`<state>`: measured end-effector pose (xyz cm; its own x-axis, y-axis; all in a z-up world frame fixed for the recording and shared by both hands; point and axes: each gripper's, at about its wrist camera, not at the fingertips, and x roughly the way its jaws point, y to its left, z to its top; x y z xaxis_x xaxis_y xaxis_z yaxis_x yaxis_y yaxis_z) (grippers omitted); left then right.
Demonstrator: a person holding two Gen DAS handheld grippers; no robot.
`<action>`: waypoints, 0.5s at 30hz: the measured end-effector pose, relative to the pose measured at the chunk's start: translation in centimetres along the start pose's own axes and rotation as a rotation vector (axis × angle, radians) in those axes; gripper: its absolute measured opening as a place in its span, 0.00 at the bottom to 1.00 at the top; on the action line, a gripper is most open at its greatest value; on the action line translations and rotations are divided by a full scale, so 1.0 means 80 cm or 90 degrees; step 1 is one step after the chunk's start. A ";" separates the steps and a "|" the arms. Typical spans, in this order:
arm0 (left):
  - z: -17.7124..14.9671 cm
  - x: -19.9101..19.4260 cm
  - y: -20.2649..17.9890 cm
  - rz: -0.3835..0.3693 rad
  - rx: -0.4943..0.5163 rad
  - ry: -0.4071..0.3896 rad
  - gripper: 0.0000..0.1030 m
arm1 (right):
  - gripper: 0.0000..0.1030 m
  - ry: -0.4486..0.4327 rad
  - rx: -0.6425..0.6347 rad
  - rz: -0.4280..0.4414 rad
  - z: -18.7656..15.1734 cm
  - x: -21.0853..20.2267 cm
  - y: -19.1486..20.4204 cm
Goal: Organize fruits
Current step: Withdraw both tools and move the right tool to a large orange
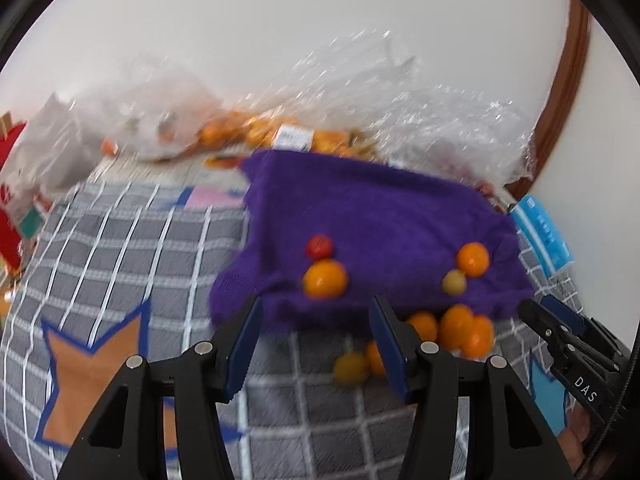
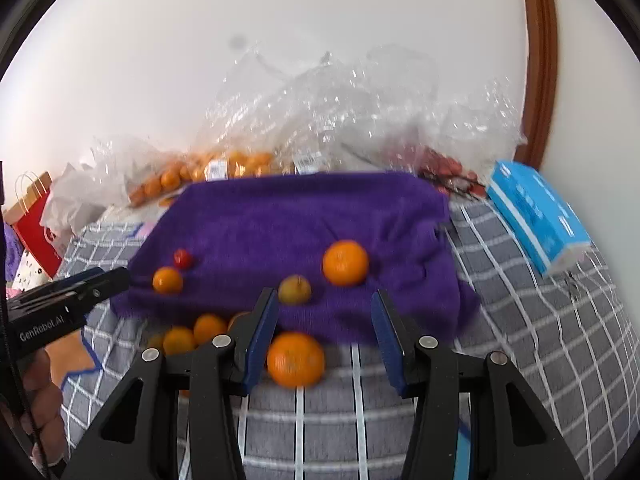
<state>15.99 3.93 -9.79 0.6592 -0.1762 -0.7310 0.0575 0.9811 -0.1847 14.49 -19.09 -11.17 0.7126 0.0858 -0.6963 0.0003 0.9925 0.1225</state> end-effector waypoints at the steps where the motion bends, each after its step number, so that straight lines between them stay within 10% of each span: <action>1: -0.006 -0.002 0.005 -0.003 -0.008 0.010 0.51 | 0.47 0.012 0.007 0.005 -0.007 0.001 0.000; 15: -0.071 0.013 0.029 0.041 0.016 0.084 0.51 | 0.39 0.048 0.019 0.008 -0.062 -0.007 0.003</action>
<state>12.58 5.60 -14.71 0.5574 -0.1210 -0.8214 0.0385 0.9920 -0.1200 10.61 -18.45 -14.24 0.6583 0.1053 -0.7454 0.0133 0.9884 0.1513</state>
